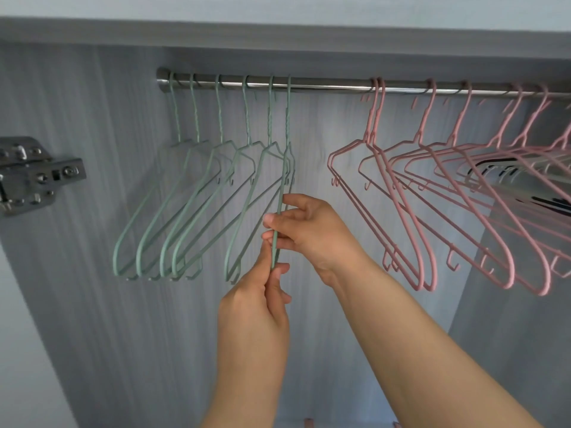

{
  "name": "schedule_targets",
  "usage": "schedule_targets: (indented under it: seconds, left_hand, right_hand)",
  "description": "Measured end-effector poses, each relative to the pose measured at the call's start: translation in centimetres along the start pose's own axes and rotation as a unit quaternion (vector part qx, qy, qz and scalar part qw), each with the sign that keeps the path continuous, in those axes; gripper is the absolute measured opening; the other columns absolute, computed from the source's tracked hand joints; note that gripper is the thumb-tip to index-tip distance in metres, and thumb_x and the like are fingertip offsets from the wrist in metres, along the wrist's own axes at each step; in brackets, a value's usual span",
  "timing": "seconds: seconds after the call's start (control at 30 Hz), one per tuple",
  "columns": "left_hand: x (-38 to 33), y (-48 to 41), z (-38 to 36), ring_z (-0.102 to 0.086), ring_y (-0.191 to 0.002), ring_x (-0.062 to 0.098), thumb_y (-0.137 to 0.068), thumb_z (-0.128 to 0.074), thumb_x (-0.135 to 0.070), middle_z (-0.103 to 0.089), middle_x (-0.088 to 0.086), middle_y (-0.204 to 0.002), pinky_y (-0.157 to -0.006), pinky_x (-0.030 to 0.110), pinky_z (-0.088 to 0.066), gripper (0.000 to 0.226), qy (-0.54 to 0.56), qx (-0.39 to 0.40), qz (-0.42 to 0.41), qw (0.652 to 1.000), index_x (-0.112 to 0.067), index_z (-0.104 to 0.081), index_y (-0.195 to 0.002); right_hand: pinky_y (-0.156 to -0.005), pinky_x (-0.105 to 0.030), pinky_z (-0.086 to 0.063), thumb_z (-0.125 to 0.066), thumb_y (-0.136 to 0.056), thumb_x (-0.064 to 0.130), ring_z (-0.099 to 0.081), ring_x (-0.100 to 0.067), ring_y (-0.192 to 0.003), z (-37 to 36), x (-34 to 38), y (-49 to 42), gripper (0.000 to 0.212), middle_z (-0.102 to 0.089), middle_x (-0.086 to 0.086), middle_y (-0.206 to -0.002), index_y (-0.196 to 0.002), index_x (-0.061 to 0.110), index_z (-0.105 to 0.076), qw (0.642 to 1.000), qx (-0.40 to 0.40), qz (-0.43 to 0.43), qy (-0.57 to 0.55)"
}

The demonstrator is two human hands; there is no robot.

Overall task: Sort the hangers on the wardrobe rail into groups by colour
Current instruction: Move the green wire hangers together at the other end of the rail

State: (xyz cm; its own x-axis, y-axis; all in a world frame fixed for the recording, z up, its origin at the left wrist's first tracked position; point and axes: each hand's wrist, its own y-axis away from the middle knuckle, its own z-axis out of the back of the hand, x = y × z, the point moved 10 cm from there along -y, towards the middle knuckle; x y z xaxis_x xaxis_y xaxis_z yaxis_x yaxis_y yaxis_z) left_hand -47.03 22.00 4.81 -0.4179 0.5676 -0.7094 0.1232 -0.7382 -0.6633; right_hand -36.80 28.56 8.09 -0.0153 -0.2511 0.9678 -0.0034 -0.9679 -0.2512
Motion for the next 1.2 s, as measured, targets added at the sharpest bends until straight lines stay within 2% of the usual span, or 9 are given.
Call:
schedule_targets:
  seconds: [0.23, 0.43, 0.6, 0.73, 0.83, 0.93, 1.03, 1.1, 1.2]
  left_hand:
    - [-0.6, 0.2, -1.2, -0.059, -0.068, 0.003, -0.092, -0.043, -0.009, -0.064, -0.019, -0.079, -0.064, 0.008, -0.045, 0.048, 0.002, 0.026, 0.003, 1.0, -0.039, -0.035, -0.128]
    - [-1.3, 0.3, -1.6, -0.058, -0.059, 0.001, -0.092, -0.043, -0.008, -0.065, -0.013, -0.08, -0.06, 0.003, -0.041, 0.049, -0.008, 0.03, 0.003, 1.0, -0.046, -0.03, -0.12]
    - [-1.4, 0.1, -2.0, -0.06, -0.063, 0.005, -0.092, -0.041, -0.008, -0.066, -0.01, -0.084, -0.064, 0.019, -0.051, 0.051, -0.008, 0.041, -0.003, 0.999, -0.042, -0.027, -0.128]
    - [-1.2, 0.1, -2.4, -0.06, -0.063, 0.002, -0.093, -0.041, -0.009, -0.066, -0.01, -0.084, -0.061, 0.003, -0.043, 0.051, -0.014, 0.046, 0.0, 0.999, -0.041, -0.023, -0.129]
    - [-1.0, 0.4, -2.7, -0.06, -0.06, -0.001, -0.092, -0.047, -0.016, -0.066, -0.006, -0.073, -0.059, -0.002, -0.039, 0.044, -0.013, 0.052, 0.011, 0.998, -0.033, -0.039, -0.132]
    - [-1.5, 0.6, -1.9, -0.061, -0.056, 0.004, -0.086, -0.056, -0.02, -0.068, -0.002, -0.081, -0.06, 0.002, -0.041, 0.044, -0.002, 0.033, 0.008, 0.999, -0.024, -0.048, -0.129]
    - [-4.0, 1.1, -0.1, -0.057, -0.058, 0.005, -0.078, -0.068, -0.016, -0.052, -0.015, -0.107, -0.06, 0.004, -0.041, 0.048, 0.021, -0.047, -0.07, 0.996, -0.028, -0.053, -0.121]
    - [-6.0, 1.9, -0.3, -0.056, -0.062, 0.002, -0.077, -0.068, -0.023, -0.05, -0.02, -0.108, -0.059, 0.003, -0.041, 0.042, 0.065, -0.057, -0.105, 0.991, -0.035, -0.054, -0.114]
    - [-7.5, 2.4, -3.9, -0.058, -0.085, -0.002, -0.081, -0.06, -0.033, -0.051, -0.029, -0.107, -0.07, 0.008, -0.047, 0.037, 0.132, 0.037, -0.086, 0.987, -0.035, -0.051, -0.117]
  right_hand:
    - [-0.06, -0.013, -0.055, -0.06, -0.084, 0.003, -0.064, -0.002, -0.049, 1.1, 0.3, 0.5, 0.057, -0.062, -0.004, -0.083, -0.136, 0.004, -0.035, 1.0, -0.015, 0.0, -0.012]
    - [-0.063, -0.014, -0.056, -0.061, -0.084, 0.005, -0.064, -0.002, -0.052, 1.8, 0.4, 0.7, 0.057, -0.062, -0.005, -0.086, -0.136, 0.006, -0.036, 1.0, -0.029, -0.004, 0.005]
    - [-0.06, -0.012, -0.055, -0.061, -0.085, 0.007, -0.065, 0.0, -0.052, 2.3, 0.5, 0.7, 0.055, -0.064, -0.003, -0.084, -0.135, 0.007, -0.038, 0.999, -0.044, 0.001, 0.017]
    - [-0.059, -0.012, -0.055, -0.061, -0.084, 0.007, -0.065, -0.002, -0.053, 2.8, 0.6, 0.9, 0.056, -0.064, -0.004, -0.085, -0.135, 0.007, -0.037, 0.998, -0.054, -0.006, 0.02]
    - [-0.074, -0.02, -0.056, -0.059, -0.087, 0.018, -0.067, -0.01, -0.074, 2.8, 1.1, 1.7, 0.059, -0.063, -0.004, -0.1, -0.139, 0.01, -0.033, 0.994, -0.048, -0.011, 0.097]
    - [-0.091, -0.03, -0.047, -0.056, -0.086, 0.035, -0.058, -0.019, -0.106, 4.0, 4.3, 3.1, 0.061, -0.054, -0.003, -0.123, -0.139, 0.017, -0.032, 0.931, -0.089, 0.07, 0.348]
    - [-0.086, -0.027, -0.042, -0.061, -0.084, 0.026, -0.056, -0.024, -0.108, 7.3, 9.4, 4.7, 0.048, -0.05, -0.009, -0.128, -0.129, 0.018, -0.047, 0.843, -0.187, 0.157, 0.479]
    - [-0.081, -0.025, -0.039, -0.062, -0.082, 0.02, -0.057, -0.025, -0.107, 9.9, 10.9, 4.4, 0.044, -0.052, -0.011, -0.128, -0.125, 0.016, -0.051, 0.809, -0.222, 0.136, 0.528]
    - [-0.081, -0.03, -0.044, -0.06, -0.084, 0.018, -0.057, -0.028, -0.107, 11.9, 10.0, 2.9, 0.038, -0.058, -0.013, -0.122, -0.12, 0.006, -0.053, 0.775, -0.214, 0.058, 0.591]
